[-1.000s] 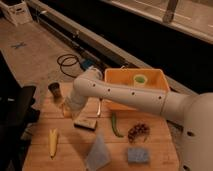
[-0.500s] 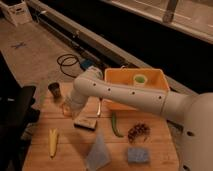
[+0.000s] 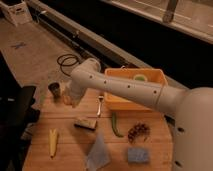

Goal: Place apple in metal cup

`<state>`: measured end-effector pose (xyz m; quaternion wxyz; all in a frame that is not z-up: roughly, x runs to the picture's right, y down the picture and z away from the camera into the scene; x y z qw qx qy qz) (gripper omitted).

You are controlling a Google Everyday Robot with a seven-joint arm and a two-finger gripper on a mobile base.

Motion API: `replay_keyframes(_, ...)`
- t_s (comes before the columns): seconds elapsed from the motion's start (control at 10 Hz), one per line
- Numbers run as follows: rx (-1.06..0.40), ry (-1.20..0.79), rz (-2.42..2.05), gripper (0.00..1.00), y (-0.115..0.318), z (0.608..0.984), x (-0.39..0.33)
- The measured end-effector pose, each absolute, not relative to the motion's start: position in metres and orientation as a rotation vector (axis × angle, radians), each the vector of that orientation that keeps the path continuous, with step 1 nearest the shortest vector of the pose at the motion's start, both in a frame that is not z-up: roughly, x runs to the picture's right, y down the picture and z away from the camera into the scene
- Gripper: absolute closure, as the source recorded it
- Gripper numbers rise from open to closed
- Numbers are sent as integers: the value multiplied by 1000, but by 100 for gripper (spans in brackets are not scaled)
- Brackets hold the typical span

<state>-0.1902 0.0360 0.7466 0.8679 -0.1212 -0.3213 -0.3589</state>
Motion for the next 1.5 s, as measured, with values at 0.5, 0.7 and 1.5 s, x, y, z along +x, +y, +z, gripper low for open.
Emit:
replay_keyframes(0.5, -151, -670, -799, 100, -52, 779, -259)
replay_keyframes(0.7, -117, -681, -788, 100, -62, 781, -281)
replay_keyframes(1.5, -124, -634, -712, 100, -66, 798, -250)
